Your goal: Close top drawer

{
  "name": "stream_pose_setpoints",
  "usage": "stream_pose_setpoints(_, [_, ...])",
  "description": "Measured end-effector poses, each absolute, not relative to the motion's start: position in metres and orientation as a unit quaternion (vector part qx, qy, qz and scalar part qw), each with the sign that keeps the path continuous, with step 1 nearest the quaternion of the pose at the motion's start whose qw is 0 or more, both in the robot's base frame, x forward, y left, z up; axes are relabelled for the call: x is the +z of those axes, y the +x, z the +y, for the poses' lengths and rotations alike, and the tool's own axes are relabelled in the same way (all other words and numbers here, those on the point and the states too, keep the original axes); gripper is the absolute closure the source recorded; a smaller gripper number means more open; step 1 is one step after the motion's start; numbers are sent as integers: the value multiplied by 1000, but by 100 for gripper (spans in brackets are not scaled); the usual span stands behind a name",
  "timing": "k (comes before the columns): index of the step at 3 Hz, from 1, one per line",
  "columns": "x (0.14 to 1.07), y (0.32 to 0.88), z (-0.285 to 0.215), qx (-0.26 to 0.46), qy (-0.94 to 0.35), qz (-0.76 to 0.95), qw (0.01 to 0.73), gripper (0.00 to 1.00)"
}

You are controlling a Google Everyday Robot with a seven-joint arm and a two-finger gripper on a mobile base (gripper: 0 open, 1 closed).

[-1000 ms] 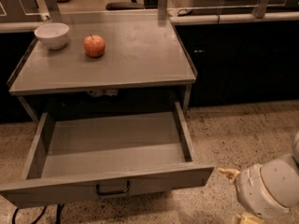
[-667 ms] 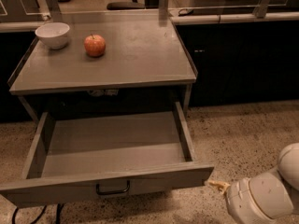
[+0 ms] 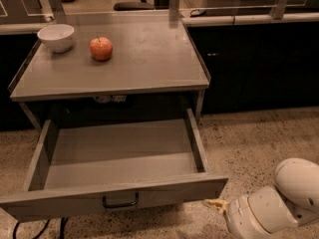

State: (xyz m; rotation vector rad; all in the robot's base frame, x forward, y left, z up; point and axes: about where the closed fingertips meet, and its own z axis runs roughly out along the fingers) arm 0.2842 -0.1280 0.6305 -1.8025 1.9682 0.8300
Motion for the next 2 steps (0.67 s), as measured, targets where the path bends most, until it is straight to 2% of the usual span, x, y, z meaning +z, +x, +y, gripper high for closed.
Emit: stream_pose_setpoints(2, [619, 309, -112, 274, -646, 688, 184, 0])
